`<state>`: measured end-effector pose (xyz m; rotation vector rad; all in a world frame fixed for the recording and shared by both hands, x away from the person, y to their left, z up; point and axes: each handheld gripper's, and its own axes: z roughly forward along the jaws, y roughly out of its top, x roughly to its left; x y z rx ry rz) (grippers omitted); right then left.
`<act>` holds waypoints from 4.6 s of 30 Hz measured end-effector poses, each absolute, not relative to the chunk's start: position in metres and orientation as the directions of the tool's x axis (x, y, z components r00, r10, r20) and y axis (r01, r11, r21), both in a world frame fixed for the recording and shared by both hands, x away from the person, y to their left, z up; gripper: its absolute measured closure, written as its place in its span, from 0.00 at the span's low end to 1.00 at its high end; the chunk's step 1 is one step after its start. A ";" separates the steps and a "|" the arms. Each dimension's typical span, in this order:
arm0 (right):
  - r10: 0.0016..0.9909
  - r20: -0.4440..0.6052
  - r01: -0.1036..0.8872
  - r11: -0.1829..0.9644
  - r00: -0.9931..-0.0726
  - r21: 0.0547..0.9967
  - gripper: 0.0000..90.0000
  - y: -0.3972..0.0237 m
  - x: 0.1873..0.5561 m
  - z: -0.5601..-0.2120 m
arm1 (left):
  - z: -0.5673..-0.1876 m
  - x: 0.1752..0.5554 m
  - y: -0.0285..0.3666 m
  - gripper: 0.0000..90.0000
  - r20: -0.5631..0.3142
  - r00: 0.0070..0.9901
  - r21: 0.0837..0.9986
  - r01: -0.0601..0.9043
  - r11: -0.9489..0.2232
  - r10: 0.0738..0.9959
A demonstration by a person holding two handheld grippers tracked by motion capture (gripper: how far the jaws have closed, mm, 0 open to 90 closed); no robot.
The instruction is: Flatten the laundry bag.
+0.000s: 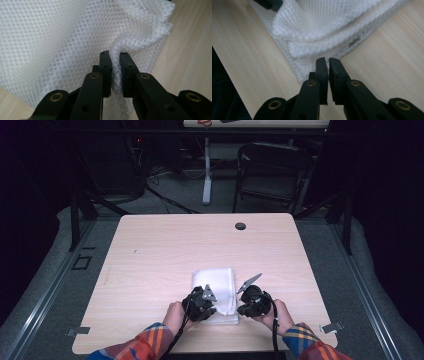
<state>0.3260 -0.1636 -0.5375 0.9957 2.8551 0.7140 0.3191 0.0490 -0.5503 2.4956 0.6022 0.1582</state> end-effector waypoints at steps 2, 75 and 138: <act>0.603 0.125 0.587 0.673 -0.788 0.451 1.00 -0.159 0.327 -0.538 | -0.550 0.319 0.049 0.91 -0.014 0.892 0.551 0.384 -0.741 0.452; 0.571 0.134 0.564 0.694 -0.810 0.448 1.00 -0.145 0.334 -0.557 | -0.518 0.324 0.076 0.93 0.009 0.837 0.689 0.391 -0.610 0.547; 0.571 0.108 0.557 0.713 -0.814 0.427 1.00 -0.152 0.331 -0.556 | -0.520 0.310 0.169 0.94 -0.123 0.714 0.616 0.600 -0.511 0.689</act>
